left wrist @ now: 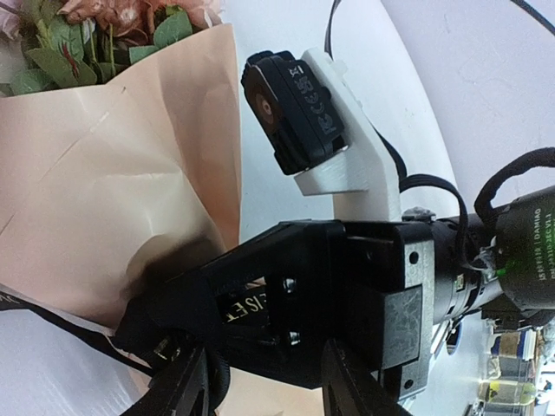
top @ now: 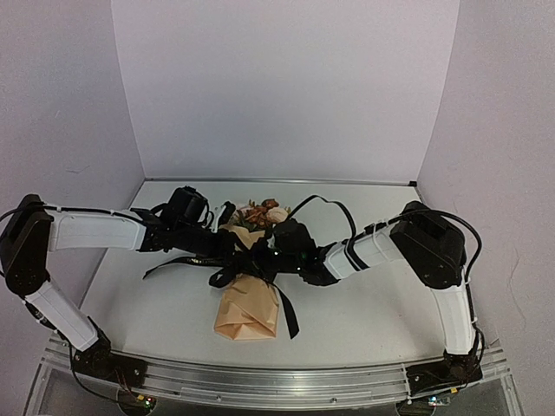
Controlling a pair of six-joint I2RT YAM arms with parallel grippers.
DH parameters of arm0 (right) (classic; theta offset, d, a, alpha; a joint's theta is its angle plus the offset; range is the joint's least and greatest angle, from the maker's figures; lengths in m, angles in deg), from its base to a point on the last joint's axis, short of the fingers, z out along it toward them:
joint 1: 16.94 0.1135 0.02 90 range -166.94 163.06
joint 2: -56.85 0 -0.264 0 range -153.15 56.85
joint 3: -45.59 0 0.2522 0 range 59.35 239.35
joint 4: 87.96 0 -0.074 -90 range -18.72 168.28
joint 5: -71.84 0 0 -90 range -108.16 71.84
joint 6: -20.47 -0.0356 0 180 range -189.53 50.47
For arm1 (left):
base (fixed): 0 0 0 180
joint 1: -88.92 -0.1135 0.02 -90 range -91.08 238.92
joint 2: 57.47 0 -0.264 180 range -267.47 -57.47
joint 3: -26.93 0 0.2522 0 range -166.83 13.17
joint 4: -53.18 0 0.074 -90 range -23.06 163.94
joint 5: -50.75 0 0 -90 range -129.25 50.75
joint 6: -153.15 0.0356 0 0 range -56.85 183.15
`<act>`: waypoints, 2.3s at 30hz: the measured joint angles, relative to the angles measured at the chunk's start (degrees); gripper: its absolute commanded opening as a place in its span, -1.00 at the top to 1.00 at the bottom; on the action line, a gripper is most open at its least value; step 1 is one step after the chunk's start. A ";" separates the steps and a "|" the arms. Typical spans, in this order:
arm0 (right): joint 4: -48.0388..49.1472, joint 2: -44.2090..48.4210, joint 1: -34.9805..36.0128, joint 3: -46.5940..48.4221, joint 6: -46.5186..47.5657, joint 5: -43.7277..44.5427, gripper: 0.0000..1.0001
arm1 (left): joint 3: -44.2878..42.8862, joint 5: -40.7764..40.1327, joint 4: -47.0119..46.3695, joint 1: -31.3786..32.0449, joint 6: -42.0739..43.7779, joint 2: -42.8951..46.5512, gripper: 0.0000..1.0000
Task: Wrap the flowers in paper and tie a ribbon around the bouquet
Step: Tie the half-tied ribbon around the folded bouquet.
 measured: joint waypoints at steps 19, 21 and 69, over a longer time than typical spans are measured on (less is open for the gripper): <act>0.26 0.00 0.11 0.02 0.20 -0.09 1.00 | 2.96 -7.25 -1.96 -3.23 -4.64 6.10 0.40; 0.13 0.00 0.11 0.02 0.22 -0.06 1.00 | 2.94 -8.85 -0.25 -5.37 -5.29 5.75 0.44; -7.08 0.00 0.11 0.66 2.19 2.24 1.00 | -7.80 -9.58 14.00 -2.81 15.11 -7.72 0.45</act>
